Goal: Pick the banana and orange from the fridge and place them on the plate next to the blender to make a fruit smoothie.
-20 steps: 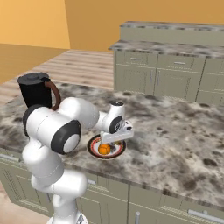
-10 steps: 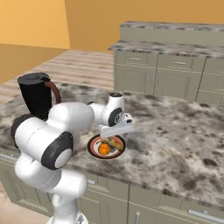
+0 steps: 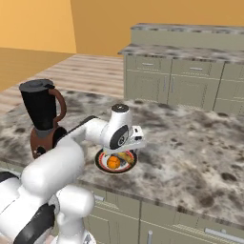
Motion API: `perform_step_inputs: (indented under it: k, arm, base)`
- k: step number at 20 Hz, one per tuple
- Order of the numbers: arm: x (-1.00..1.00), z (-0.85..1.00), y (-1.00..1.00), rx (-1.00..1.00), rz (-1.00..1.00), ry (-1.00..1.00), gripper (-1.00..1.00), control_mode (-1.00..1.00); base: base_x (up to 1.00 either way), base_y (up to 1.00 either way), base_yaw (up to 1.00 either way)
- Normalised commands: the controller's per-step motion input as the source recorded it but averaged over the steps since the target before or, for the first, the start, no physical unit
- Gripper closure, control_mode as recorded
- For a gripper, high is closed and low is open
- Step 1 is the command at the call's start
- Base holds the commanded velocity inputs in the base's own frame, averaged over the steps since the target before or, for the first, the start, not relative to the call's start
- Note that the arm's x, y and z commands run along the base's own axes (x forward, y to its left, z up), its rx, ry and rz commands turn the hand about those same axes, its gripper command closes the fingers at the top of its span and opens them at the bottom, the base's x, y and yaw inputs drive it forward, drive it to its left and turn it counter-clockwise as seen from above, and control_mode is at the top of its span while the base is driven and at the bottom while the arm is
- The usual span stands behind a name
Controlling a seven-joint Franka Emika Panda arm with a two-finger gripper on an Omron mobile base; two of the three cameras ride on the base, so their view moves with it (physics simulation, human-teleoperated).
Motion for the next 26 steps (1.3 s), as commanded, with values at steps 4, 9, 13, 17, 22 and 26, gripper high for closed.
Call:
perform_step_inputs:
  k: [4,9,13,17,22,26]
  arm:
    - [-0.42,0.84,0.16,0.00,-0.19,-0.23,-1.00,-1.00]
    - [-0.13,0.69,0.35,0.00,-0.14,-0.38,-1.00,-1.00]
    - [-0.16,0.56,0.38,0.00,-0.09,-0.48,-1.00,-1.00]
    - [-0.19,0.59,0.39,0.00,-0.03,-0.53,-1.00,-1.00]
    - [-0.36,0.71,0.21,0.00,-0.04,-0.46,-1.00,-1.00]
    - [-0.35,0.85,0.11,-0.01,-0.07,-0.33,-1.00,-1.00]
  base:
    - [0.00,0.00,0.00]
    - [0.00,0.00,0.00]
    - [0.00,0.00,0.00]
    - [0.00,0.00,0.00]
    - [0.00,0.00,0.00]
    - [0.00,0.00,0.00]
